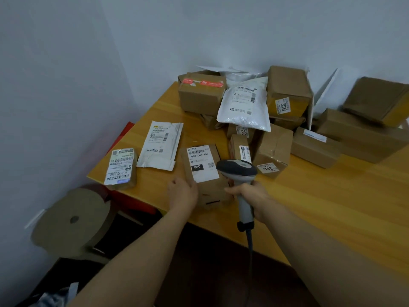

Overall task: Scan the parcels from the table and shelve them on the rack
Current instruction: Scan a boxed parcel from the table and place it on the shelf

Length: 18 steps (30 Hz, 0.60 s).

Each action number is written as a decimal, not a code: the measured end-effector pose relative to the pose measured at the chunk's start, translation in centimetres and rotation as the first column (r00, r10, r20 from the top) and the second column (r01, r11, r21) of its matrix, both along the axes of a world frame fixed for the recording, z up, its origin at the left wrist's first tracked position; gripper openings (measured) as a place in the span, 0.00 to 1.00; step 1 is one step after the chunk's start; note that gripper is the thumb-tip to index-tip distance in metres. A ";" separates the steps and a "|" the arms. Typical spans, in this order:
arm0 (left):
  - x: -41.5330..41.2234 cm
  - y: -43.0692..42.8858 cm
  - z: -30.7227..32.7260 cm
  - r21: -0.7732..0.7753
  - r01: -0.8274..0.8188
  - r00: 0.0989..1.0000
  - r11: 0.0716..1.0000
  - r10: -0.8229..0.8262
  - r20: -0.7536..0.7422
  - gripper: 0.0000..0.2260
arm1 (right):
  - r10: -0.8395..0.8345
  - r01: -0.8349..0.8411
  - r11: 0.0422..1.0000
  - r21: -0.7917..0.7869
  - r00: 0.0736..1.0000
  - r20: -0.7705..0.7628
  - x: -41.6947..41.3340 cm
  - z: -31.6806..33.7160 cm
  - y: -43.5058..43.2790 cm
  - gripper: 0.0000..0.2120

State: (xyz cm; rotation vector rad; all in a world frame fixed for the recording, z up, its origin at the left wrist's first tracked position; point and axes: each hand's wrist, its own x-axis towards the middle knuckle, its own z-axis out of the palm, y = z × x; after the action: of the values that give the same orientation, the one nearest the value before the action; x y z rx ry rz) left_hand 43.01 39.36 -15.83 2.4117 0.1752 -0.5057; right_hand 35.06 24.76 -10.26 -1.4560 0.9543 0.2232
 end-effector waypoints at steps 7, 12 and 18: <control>0.8 0.3 -1.2 -0.313 -0.128 0.957 0.941 0.034 -0.287 0.19 | 0.010 -0.009 0.999 0.040 0.999 -0.034 0.8 -2.5 1.4 0.31; -0.8 1.9 -0.3 -0.488 -0.250 0.897 0.836 0.011 -0.441 0.22 | -0.023 0.023 0.999 0.026 1.000 0.011 -1.0 -2.2 2.3 0.24; -6.0 4.4 1.7 -0.577 -0.263 0.863 0.773 -0.079 -0.499 0.45 | -0.029 0.026 0.999 0.029 0.993 0.111 -5.7 0.2 2.9 0.15</control>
State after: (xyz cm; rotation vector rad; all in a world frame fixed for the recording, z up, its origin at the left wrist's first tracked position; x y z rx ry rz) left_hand 37.00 43.74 -14.16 1.5606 0.2964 -0.9683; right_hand 29.34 27.65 -10.09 -1.4145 0.8772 0.1328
